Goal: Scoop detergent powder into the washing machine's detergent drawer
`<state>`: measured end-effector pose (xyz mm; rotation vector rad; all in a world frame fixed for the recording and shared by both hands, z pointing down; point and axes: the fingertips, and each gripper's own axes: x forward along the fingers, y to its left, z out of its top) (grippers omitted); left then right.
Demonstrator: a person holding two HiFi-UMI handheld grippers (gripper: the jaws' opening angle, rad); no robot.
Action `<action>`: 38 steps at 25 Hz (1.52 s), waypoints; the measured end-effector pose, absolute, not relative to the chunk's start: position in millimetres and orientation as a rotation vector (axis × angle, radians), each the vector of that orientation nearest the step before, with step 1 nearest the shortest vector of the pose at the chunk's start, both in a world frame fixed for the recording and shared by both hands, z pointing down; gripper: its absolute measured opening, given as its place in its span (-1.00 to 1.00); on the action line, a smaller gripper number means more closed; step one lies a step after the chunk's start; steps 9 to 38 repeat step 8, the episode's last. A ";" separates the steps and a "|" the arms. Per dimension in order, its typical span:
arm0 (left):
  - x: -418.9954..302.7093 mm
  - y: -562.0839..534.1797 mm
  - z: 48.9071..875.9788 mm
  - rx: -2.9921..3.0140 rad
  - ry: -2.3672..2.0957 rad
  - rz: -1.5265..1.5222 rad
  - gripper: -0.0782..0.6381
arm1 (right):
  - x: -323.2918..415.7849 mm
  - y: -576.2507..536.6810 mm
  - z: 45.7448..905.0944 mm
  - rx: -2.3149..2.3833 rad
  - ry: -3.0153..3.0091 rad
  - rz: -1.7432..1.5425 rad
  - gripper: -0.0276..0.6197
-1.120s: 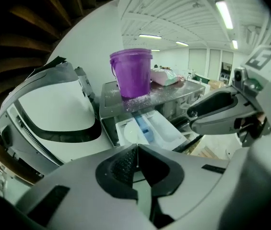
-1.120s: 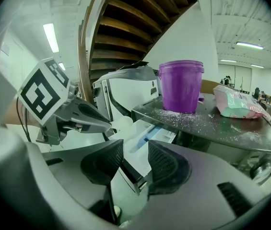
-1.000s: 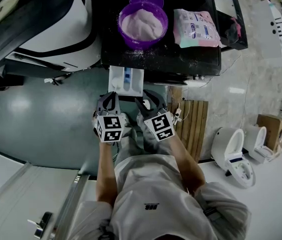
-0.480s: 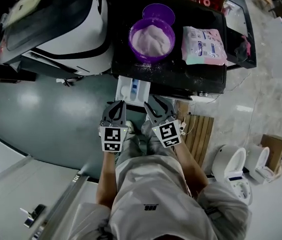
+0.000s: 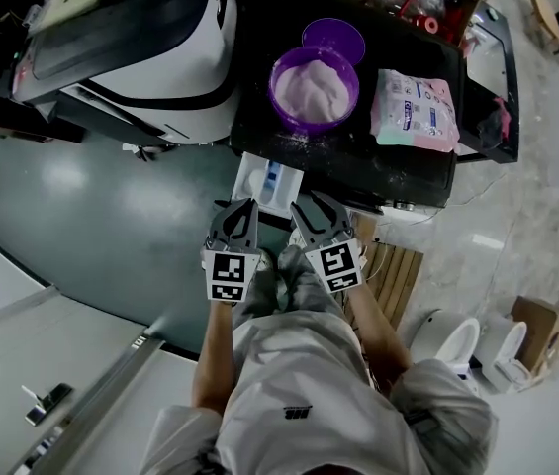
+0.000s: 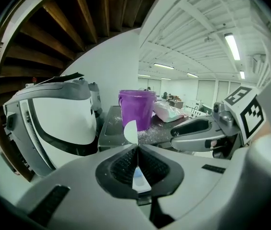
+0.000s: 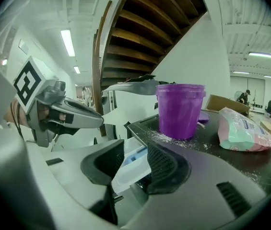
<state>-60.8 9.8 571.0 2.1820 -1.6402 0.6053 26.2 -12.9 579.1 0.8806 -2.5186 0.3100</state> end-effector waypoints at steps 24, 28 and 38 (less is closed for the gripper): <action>-55.7 24.7 560.8 2.205 -1.666 0.517 -0.73 | 20.4 -1.3 564.2 0.919 -2.530 0.268 -0.45; -55.7 24.7 560.8 2.205 -1.666 0.517 -0.73 | 20.4 -1.3 564.2 0.919 -2.530 0.268 -0.45; -55.7 24.7 560.8 2.205 -1.666 0.517 -0.73 | 20.4 -1.3 564.2 0.919 -2.530 0.268 -0.45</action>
